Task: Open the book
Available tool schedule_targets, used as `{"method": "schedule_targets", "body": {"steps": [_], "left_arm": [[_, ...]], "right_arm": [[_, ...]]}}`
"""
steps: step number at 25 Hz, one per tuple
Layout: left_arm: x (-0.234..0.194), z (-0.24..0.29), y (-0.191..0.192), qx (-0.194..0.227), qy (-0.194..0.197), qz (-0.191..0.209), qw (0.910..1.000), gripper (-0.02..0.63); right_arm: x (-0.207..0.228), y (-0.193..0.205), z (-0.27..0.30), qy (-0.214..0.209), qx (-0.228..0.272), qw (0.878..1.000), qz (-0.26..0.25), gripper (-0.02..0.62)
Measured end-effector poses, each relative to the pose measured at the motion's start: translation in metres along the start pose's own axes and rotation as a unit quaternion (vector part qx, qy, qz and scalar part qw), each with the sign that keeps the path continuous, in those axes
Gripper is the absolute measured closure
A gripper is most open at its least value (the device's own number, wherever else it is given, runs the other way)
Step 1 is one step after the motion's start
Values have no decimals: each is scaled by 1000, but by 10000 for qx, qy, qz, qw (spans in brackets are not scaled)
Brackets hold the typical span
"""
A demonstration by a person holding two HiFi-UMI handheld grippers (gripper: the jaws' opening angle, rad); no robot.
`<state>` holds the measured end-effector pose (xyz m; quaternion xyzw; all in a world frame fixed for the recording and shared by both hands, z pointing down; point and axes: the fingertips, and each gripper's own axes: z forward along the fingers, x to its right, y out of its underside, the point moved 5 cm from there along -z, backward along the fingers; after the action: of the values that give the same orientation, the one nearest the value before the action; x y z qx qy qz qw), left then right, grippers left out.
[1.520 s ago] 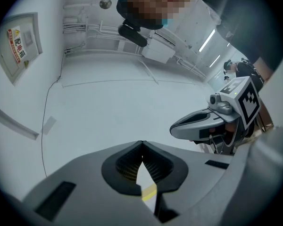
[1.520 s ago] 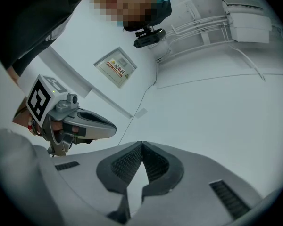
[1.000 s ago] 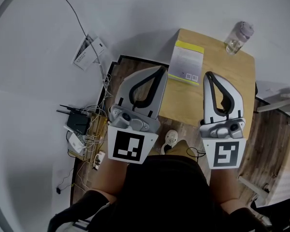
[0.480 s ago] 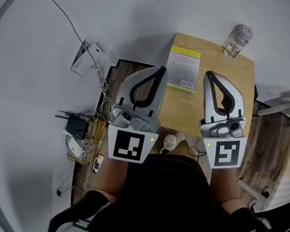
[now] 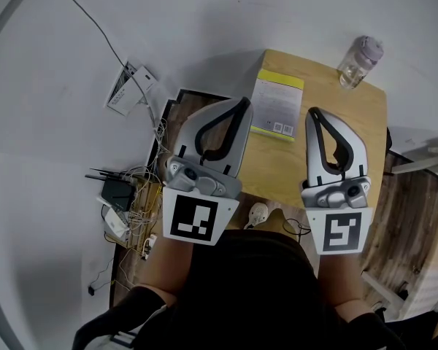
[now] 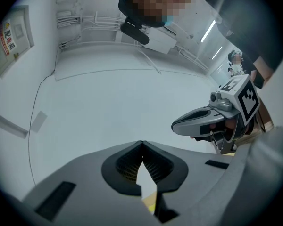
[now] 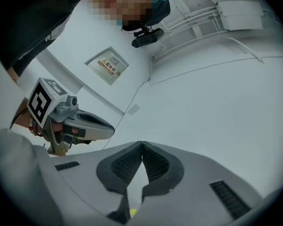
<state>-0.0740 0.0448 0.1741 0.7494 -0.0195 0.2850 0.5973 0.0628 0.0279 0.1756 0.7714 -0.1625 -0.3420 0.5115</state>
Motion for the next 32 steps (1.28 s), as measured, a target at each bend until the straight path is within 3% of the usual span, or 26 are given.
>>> {"method": "schedule_targets", "body": {"steps": [9, 25, 32], "left_arm": [[-12, 5, 15, -149, 81, -6, 9999, 597], [-49, 60, 56, 24, 815, -117, 9966, 596], [-57, 69, 76, -12, 980, -243, 9949, 596]], "right_arm": [[-2, 14, 16, 38, -70, 9998, 190, 569], [1, 38, 75, 417, -335, 9985, 100, 568], [-7, 53, 92, 286, -481, 9983, 139, 568]]}}
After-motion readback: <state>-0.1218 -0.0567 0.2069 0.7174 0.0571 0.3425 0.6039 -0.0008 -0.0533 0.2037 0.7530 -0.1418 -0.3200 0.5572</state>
